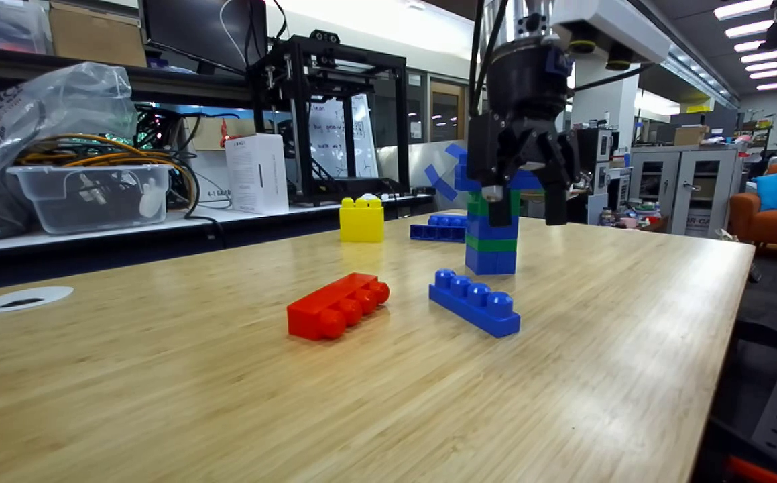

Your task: Put the long blue block on the built tower

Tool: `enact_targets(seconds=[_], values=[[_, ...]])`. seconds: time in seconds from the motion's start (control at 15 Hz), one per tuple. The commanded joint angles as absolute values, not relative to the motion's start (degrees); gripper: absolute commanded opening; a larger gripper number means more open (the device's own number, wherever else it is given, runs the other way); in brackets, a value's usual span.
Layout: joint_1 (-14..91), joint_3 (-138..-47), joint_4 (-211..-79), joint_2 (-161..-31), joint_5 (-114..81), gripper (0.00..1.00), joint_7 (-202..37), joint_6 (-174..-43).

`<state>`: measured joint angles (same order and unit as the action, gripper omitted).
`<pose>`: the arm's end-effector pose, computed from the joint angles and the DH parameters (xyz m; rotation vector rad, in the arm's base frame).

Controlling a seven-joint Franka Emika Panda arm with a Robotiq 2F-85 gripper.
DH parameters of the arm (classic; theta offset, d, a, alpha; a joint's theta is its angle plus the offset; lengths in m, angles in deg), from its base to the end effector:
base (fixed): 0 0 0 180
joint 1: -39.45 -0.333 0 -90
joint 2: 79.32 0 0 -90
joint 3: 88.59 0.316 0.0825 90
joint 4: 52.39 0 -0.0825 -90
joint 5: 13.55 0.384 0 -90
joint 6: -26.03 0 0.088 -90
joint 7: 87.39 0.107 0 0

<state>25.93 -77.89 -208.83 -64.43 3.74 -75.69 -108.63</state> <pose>0.3436 0.1545 0.2920 -3.0220 0.0246 0.2411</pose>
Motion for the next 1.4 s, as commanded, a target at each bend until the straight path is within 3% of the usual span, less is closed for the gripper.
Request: enact_targets(seconds=[0.0,0.67,1.33], values=[[26.2,-77.7,-208.7,-64.6,3.8,1.0,-75.8,-108.4],[26.2,-77.7,-208.6,-64.6,3.8,1.0,-75.8,-108.4],[25.8,-76.2,-208.5,-72.3,5.0,1.0,-70.1,-117.6]])
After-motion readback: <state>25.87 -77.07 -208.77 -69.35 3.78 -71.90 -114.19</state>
